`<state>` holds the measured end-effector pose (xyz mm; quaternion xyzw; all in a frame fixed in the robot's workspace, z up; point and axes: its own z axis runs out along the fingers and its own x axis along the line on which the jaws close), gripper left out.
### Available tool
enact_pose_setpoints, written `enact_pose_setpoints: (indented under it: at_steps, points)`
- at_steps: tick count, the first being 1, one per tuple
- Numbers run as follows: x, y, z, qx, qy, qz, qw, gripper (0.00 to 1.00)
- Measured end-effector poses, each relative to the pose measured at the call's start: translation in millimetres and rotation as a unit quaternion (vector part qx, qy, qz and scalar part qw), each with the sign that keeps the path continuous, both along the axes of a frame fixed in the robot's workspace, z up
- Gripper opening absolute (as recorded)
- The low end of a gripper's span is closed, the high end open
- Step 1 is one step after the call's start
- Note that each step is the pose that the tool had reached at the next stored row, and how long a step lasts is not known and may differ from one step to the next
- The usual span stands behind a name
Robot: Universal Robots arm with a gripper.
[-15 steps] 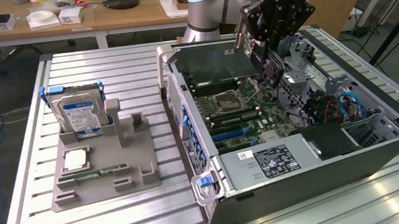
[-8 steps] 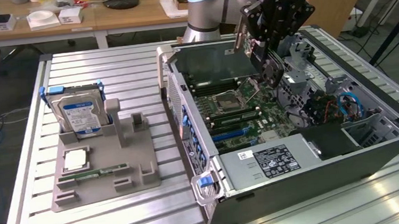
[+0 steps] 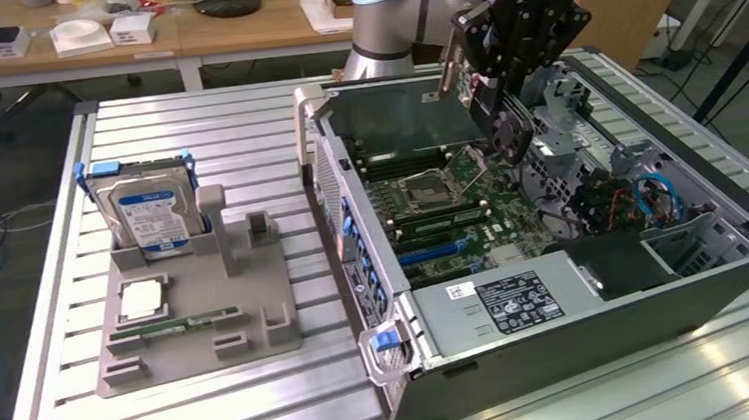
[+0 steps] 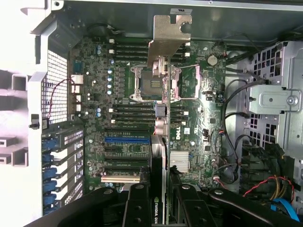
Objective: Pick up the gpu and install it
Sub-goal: 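Insert the gpu into the slot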
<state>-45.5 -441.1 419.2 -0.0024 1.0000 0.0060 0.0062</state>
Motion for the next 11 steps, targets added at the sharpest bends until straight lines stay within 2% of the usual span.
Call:
enact_pose_setpoints:
  at_steps: [11]
  points:
    - [0.0,0.0,0.0,0.0,0.0,0.003,1.0,0.26]
